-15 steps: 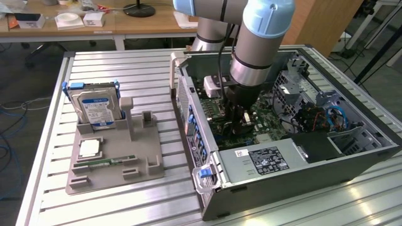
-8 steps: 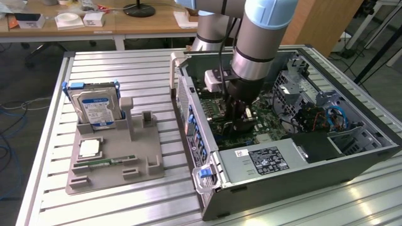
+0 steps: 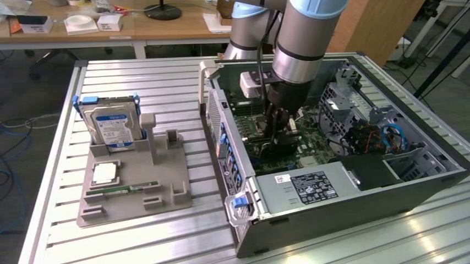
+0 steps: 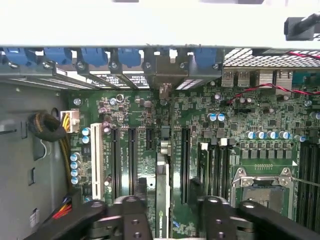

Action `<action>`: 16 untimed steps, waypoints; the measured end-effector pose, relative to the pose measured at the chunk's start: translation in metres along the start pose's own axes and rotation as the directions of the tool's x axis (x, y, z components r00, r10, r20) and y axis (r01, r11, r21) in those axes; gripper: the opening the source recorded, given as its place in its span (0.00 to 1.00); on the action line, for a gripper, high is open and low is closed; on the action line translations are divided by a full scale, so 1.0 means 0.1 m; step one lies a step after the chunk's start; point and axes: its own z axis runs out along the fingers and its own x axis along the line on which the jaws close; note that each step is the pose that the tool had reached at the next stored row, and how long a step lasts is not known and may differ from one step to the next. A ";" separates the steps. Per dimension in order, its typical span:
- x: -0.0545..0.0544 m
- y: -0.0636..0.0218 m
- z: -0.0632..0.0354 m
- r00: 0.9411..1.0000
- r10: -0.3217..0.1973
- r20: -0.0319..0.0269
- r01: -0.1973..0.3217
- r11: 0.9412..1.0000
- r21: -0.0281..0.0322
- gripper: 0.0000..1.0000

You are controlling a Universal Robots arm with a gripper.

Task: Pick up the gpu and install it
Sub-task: 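Insert the gpu into the slot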

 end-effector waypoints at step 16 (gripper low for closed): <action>0.00 0.001 0.000 1.000 0.000 0.000 0.000 1.000 0.000 0.11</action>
